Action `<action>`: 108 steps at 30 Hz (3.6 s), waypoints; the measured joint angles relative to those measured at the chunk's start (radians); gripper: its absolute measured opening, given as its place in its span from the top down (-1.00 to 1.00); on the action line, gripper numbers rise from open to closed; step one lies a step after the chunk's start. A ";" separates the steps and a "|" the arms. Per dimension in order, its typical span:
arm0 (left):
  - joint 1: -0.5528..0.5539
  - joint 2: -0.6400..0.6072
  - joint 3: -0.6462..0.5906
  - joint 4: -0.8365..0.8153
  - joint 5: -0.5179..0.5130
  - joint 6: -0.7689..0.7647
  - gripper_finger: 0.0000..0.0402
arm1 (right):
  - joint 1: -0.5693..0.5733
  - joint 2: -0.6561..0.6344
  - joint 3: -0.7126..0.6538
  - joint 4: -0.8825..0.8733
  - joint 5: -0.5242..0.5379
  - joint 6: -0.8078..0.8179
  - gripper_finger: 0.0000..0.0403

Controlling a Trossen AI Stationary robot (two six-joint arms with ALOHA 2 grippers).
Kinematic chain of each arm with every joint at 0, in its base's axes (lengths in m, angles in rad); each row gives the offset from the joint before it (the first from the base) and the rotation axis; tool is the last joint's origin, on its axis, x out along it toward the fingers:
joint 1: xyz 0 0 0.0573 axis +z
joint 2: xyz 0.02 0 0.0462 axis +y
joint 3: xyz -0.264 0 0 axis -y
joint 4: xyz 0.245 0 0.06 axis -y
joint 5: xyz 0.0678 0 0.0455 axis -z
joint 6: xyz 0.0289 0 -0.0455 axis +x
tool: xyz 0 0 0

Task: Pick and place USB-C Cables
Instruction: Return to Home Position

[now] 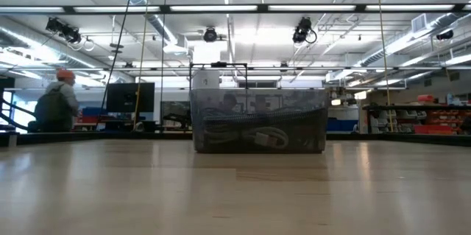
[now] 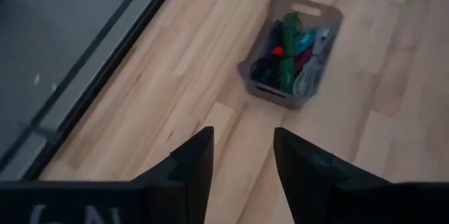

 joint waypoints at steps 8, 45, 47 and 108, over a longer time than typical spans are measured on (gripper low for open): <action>-0.040 -0.109 -0.085 0.361 0.002 0.339 0.22 | 0.000 -0.057 0.000 -0.006 -0.341 -0.125 0.88; -0.020 -0.751 -1.223 1.589 0.571 0.765 0.22 | 0.000 -0.690 -1.002 0.514 -0.488 0.246 0.97; 0.006 -0.751 -1.247 1.619 0.570 0.766 0.22 | 0.000 -0.747 -1.046 0.527 -0.483 0.262 0.97; 0.740 -0.748 -1.534 1.866 0.857 0.702 0.22 | -0.011 -0.770 -1.228 0.572 -0.088 0.048 0.96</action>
